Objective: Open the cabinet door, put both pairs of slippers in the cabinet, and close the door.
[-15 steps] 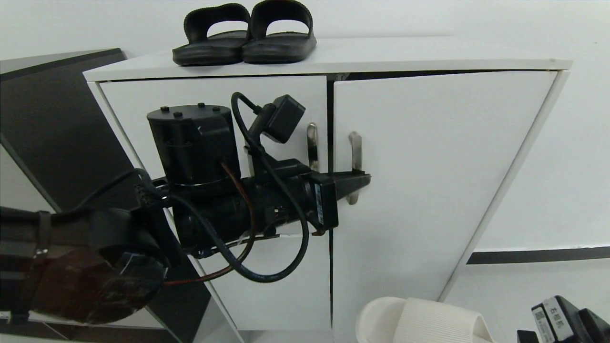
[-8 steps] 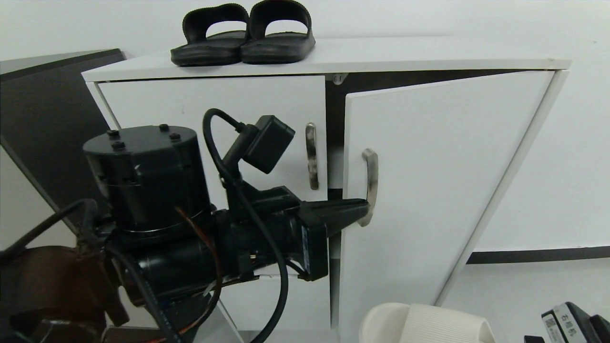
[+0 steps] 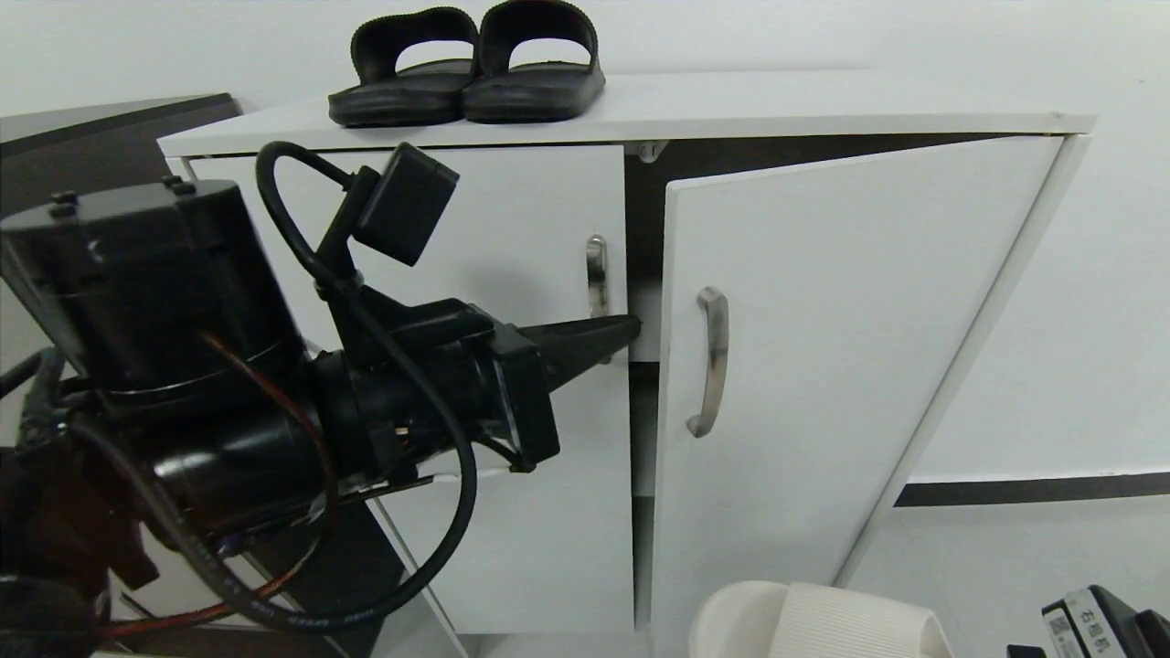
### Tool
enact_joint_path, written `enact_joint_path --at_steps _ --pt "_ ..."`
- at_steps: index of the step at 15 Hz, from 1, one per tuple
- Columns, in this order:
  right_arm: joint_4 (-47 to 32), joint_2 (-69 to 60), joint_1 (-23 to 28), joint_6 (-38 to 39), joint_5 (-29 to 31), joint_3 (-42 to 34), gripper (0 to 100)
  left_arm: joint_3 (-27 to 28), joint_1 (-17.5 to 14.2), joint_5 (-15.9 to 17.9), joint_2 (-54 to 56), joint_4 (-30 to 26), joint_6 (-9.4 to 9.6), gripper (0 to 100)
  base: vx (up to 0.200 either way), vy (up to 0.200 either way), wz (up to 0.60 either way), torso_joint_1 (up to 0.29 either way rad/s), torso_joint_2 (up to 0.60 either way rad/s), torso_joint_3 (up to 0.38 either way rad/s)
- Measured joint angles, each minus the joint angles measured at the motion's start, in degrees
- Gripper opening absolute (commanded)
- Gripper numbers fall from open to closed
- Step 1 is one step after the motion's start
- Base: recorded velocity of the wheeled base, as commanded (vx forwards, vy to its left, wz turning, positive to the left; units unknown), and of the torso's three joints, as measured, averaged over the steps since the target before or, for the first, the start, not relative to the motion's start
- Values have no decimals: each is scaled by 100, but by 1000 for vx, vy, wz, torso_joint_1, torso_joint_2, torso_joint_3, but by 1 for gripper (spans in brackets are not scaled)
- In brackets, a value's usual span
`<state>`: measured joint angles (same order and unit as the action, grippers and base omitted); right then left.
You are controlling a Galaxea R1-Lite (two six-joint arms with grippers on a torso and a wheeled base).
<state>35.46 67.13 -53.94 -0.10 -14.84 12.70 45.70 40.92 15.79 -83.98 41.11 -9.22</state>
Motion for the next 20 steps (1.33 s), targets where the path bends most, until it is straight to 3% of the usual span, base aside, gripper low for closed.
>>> enact_joint_path --at_steps 6,10,13,15,18,20 --pt "-106 6 0 0 6 -13 0 674 -215 30 -736 28 -17 0 0 0 0 0 0 0" --pt "-471 1 0 2 11 74 0 840 -143 44 -1007 30 -17 0 0 0 0 0 0 0" --pt "-486 4 -10 -4 20 55 0 831 -61 -2 -1036 49 -15 0 -200 0 0 6 2 -1" --pt "-493 -29 -197 -6 17 -116 0 697 150 -35 -962 39 -13 0 -200 0 0 0 2 5" --pt "-486 -252 -567 -146 17 -480 0 401 764 -11 -739 38 -15 0 -200 0 0 1 4 4" --pt "-471 -346 -642 -219 23 -546 0 339 850 -16 -660 57 -15 0 -100 0 0 -1 4 1"
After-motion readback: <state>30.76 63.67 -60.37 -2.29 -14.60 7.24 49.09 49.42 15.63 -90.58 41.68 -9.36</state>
